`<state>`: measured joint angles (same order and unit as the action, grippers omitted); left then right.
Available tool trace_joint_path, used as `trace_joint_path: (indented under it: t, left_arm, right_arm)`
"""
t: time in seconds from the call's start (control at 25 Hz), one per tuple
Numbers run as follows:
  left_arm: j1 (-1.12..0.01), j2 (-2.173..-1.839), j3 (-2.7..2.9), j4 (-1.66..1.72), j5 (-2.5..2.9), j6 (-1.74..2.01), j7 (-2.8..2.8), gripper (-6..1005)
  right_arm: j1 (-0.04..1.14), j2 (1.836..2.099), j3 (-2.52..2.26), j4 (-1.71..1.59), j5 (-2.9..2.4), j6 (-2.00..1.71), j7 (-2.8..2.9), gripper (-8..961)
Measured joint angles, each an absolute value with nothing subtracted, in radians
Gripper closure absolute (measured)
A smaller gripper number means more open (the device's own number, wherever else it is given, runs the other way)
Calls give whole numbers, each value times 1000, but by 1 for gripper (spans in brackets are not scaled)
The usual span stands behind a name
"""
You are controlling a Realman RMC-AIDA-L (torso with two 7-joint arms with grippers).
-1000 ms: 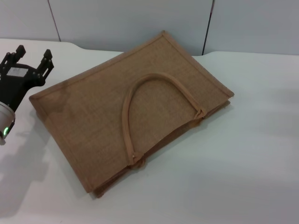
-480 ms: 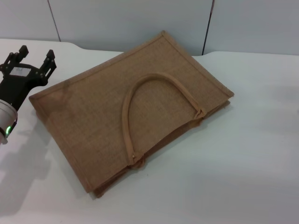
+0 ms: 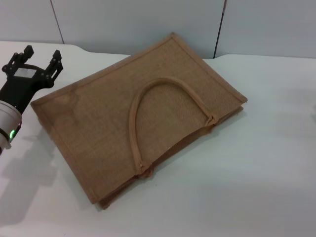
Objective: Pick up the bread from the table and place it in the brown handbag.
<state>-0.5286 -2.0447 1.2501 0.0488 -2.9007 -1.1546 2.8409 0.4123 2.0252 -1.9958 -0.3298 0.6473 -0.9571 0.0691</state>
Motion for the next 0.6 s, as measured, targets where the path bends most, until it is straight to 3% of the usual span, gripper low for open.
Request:
trace_joint_path:
  t: [0.6]
  left_arm:
    - [-535, -2045, 1250, 49, -2901, -1155, 2839, 280]
  right_arm:
    - [433, 2025, -1996, -330, 647, -957, 69, 161]
